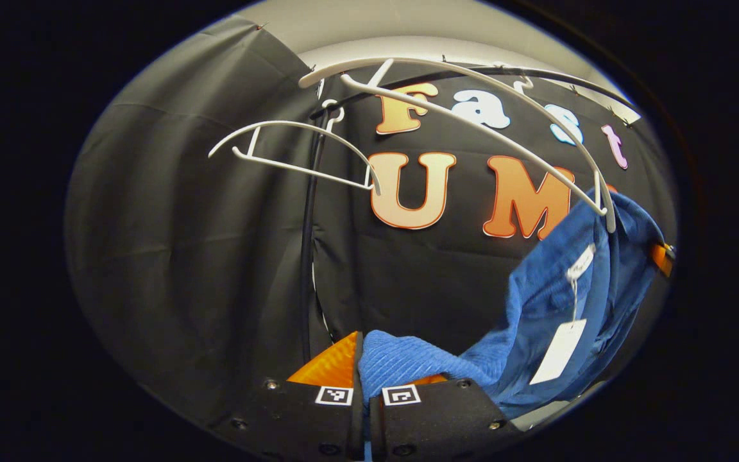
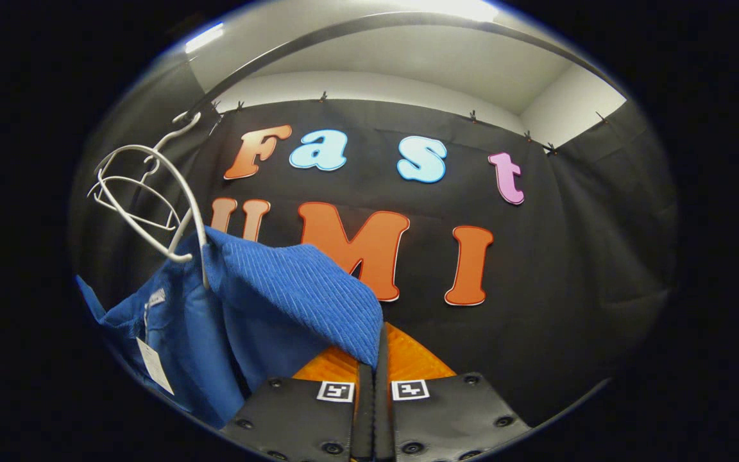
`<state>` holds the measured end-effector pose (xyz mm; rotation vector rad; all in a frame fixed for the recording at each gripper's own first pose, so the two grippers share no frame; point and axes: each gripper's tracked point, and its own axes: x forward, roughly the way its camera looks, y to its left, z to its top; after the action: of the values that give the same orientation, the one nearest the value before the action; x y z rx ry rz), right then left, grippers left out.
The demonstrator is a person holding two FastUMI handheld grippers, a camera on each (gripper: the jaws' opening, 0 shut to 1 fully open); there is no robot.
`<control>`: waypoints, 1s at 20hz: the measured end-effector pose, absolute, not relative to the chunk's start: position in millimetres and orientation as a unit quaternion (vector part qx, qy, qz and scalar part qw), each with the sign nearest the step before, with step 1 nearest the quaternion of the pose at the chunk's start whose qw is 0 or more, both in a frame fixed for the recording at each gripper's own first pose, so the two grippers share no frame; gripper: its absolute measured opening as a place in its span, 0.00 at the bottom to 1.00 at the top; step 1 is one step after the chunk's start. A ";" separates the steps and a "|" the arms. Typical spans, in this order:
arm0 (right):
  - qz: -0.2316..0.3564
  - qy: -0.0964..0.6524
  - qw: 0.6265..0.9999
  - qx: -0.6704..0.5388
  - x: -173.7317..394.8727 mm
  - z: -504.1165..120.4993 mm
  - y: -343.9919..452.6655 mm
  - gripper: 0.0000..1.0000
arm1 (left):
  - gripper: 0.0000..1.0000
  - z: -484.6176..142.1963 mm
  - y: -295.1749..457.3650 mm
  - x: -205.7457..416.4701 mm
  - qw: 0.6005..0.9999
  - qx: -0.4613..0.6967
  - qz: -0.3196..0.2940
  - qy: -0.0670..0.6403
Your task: Grasp the clothes on the hanger with both hands and then place them into the laundry hamper below.
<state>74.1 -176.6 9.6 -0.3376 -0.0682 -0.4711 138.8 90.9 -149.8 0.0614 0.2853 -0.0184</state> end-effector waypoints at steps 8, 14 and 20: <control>-0.180 0.005 0.973 -0.143 71.8 -27.4 -149.7 0.08 | 0.04 -149.1 87.0 123.0 0.989 0.025 -0.030 0.140; -0.021 0.040 0.992 -0.122 87.2 -63.5 -55.6 0.08 | 0.04 -159.5 49.8 108.0 0.986 0.008 -0.089 0.144; 0.035 0.195 0.979 -0.045 78.0 -185.6 -16.1 0.08 | 0.04 -242.7 -13.1 88.4 0.958 -0.020 -0.155 0.240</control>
<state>78.0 -16.1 -185.6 -0.0896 0.3932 0.0703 88.4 -13.1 -242.7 -0.0398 0.4872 -0.3145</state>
